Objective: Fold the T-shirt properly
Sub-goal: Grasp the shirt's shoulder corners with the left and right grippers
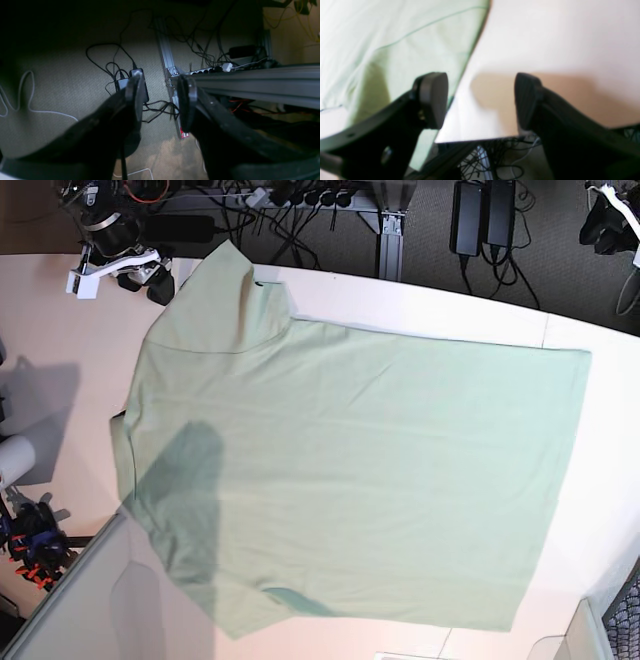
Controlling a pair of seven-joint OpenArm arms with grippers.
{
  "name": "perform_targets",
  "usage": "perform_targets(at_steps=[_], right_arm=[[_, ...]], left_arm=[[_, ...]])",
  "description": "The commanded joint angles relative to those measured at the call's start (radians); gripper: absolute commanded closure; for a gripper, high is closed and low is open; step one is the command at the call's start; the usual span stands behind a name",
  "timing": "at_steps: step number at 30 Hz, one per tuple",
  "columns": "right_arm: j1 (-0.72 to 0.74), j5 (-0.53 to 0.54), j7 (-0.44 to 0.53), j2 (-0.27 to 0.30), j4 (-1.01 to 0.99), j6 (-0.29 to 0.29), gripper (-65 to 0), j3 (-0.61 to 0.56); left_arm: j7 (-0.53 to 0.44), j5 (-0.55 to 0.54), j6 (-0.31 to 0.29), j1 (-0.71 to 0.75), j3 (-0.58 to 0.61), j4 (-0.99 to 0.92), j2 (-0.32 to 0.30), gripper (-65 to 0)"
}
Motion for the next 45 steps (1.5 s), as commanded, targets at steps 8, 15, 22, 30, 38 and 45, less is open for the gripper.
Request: perform_targets(at_steps=[8,15,22,30,38,45], right_arm=[[-0.001,-0.005,-0.044,-0.088,0.008,0.006,-41.8,-0.127],[-0.001,-0.015,-0.046,-0.153,0.008,0.006,-40.3,-0.138],[-0.001,-0.066,0.006,-0.152,0.008,0.006,0.0,-0.138],[-0.001,-0.09,0.016,-0.152,0.008,0.006,0.0,-0.138],[-0.002,-0.096,0.018,-0.152,0.008,0.006,0.0,-0.138],[-0.006,-0.098,0.018,-0.152,0.008,0.006,0.0,-0.138]], left_arm=[[0.084,-0.077,-0.012,0.011,-0.061,0.117,-0.016,-25.6],[0.17,-0.137,-0.012,0.011,-0.189,0.283,-0.027,-25.6],[0.168,-0.124,-0.006,-0.051,-0.204,0.297,-0.092,-25.6],[0.182,-0.098,0.047,-0.238,-0.165,0.206,-0.094,-25.6],[0.189,-0.111,0.046,-0.503,0.037,-0.132,-0.093,-35.8],[0.205,-0.148,-0.003,-0.532,0.103,-0.161,-0.09,-35.9]])
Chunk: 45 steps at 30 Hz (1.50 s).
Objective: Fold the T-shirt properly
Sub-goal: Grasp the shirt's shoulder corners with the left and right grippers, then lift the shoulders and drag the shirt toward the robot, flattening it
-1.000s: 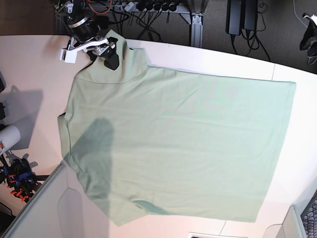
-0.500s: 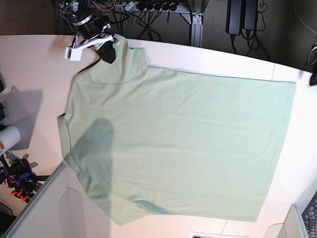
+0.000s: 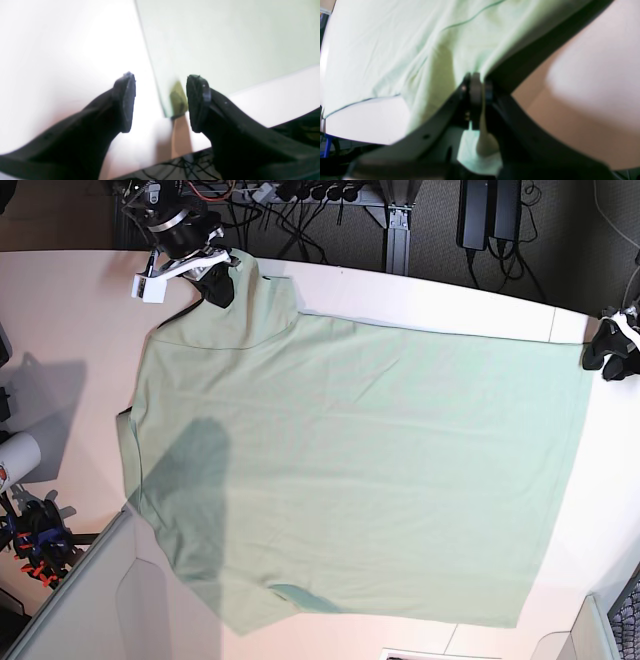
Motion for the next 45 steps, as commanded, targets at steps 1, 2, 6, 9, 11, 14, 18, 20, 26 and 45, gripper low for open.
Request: perform_targets(at_steps=[1,2,6,9,11,14,18,20,26,45], right_arm=[[-0.014,-0.036,-0.038,0.003,0.001,-0.017,0.0,0.0],[-0.014,-0.036,-0.038,0.003,0.001,-0.017,0.0,0.0],[-0.014,-0.036,-0.038,0.003,0.001,-0.017,0.0,0.0],[-0.014,-0.036,-0.038,0.003,0.001,-0.017,0.0,0.0],[-0.014,-0.036,-0.038,0.003,0.002,-0.017,0.0,0.0],[-0.014,-0.036,-0.038,0.003,0.002,-0.017,0.0,0.0],[-0.014,-0.035,-0.038,0.003,0.003,-0.017,0.0,0.0],[-0.014,-0.035,-0.038,0.003,0.003,-0.017,0.0,0.0],[-0.015,0.04,-0.087,0.003,0.03,-0.013,0.0,0.008],[0.074,0.109,-0.097,0.011,0.32,-0.007,0.0,0.16]], left_arm=[[0.009,-0.001,-0.021,-0.001,0.004,0.009,-0.011,-35.9],[0.014,0.0,-0.021,-0.001,0.013,0.009,-0.008,-35.9],[0.02,0.017,-0.021,0.0,0.061,0.009,0.002,-35.9],[0.021,0.024,-0.021,0.0,0.1,0.009,0.001,-35.9],[0.02,0.042,-0.021,0.0,0.119,0.009,0.002,-35.9],[0.02,0.055,-0.021,0.0,0.127,0.009,0.002,-35.9],[0.014,0.058,-0.021,0.0,0.127,0.009,0.002,-15.4],[0.001,0.086,-0.022,0.0,0.126,0.009,0.002,0.0],[0.0,0.119,-0.03,-0.001,0.103,0.01,-0.003,0.0],[0.062,-0.044,-0.03,-0.032,0.021,0.146,-0.109,0.0]])
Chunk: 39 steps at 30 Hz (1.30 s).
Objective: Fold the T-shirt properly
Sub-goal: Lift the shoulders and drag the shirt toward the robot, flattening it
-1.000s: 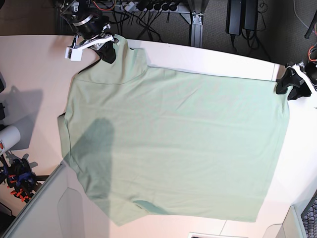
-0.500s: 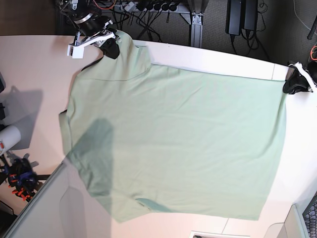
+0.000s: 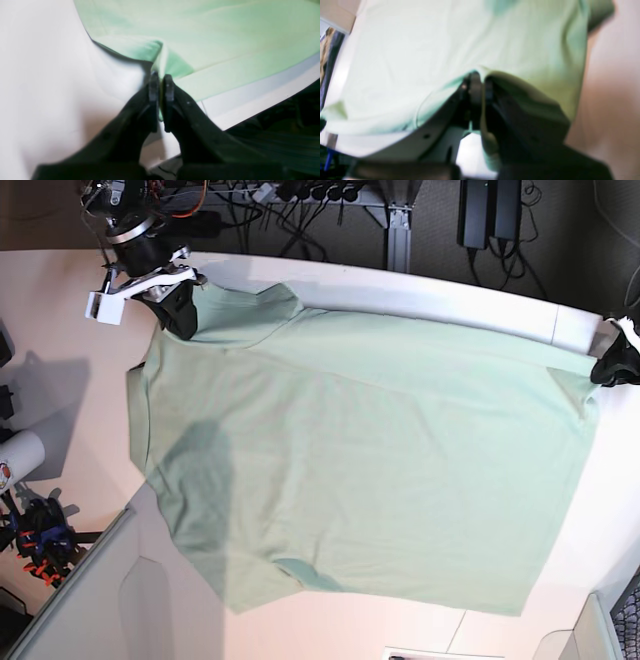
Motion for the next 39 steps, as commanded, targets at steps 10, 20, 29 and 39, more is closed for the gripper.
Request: perform_targets(at_steps=[10,20,29,39], right_arm=[[0.272,-0.092,0.054,0.048,-0.151,0.006,0.0,-0.081],[0.503,-0.199,0.097,0.08,-0.417,0.007,0.0,-0.174],[0.62,-0.24,0.1,0.089,-0.582,0.009,0.0,-0.225],[0.612,-0.277,0.061,0.091,-0.502,0.009,-43.2,-0.189]], left_arm=[[-0.121,0.118,-0.014,-0.266,0.136,-0.178,-0.012,0.0],[-0.178,0.175,-0.014,-0.564,0.305,-0.449,-0.006,0.0],[-0.295,0.294,-0.014,-0.653,0.401,-0.556,0.027,-21.3],[-0.175,0.148,-0.014,-0.666,0.287,-0.508,0.014,-31.4]])
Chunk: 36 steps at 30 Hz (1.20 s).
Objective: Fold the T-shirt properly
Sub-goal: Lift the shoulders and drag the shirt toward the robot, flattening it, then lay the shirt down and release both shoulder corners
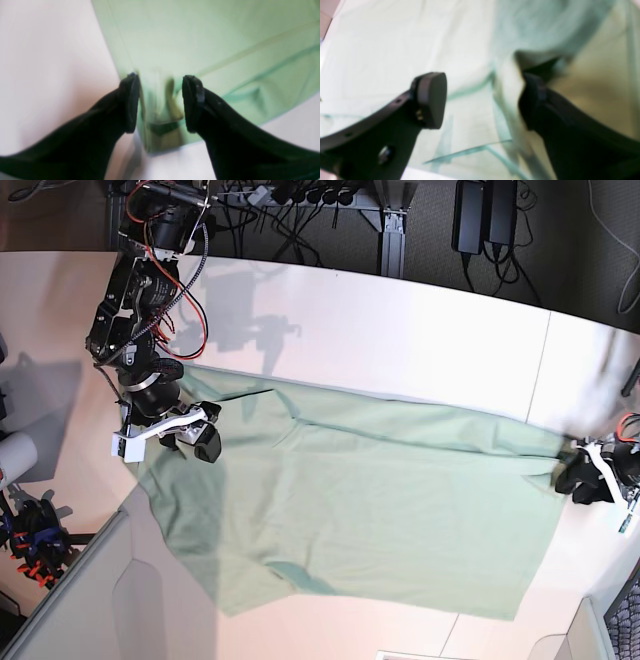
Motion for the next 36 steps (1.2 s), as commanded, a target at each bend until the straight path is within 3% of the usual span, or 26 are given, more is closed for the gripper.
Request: perform_targets(at_steps=[1,8,12,21,25,30,36], right_arm=[[0.022,0.014,0.004,0.015,0.037,0.008,-43.2,0.023],[0.022,0.015,-0.072,0.014,0.061,0.007,-43.2,0.119],[0.01,0.102,-0.166,0.015,0.062,0.007,-43.2,0.227],[-0.154,0.186,-0.172,0.014,0.066,0.008,-43.2,0.507],[-0.194,0.198,-0.154,-0.005,0.064,0.008,-43.2,0.503],[-0.182,0.199,-0.11,-0.068,0.048,0.007,-43.2,0.424],[-0.127,0.179,-0.1,-0.105,0.004,0.007,-43.2,0.401]], left_arm=[[-0.006,-0.037,-0.004,-0.031,-0.041,0.041,-0.034,-31.4],[0.074,-0.142,-0.004,-0.027,-0.124,0.119,-0.058,-31.4],[0.124,-0.195,-0.004,0.017,-0.137,0.12,-0.057,-31.4],[0.17,-0.311,-0.004,0.191,-0.322,0.121,-0.056,-31.4],[0.169,-0.326,-0.004,0.245,-0.329,0.121,-0.04,-31.4],[0.163,-0.324,-0.004,0.269,-0.329,0.119,0.018,-31.4],[0.145,-0.252,0.004,0.268,-0.329,0.083,0.097,-31.4]])
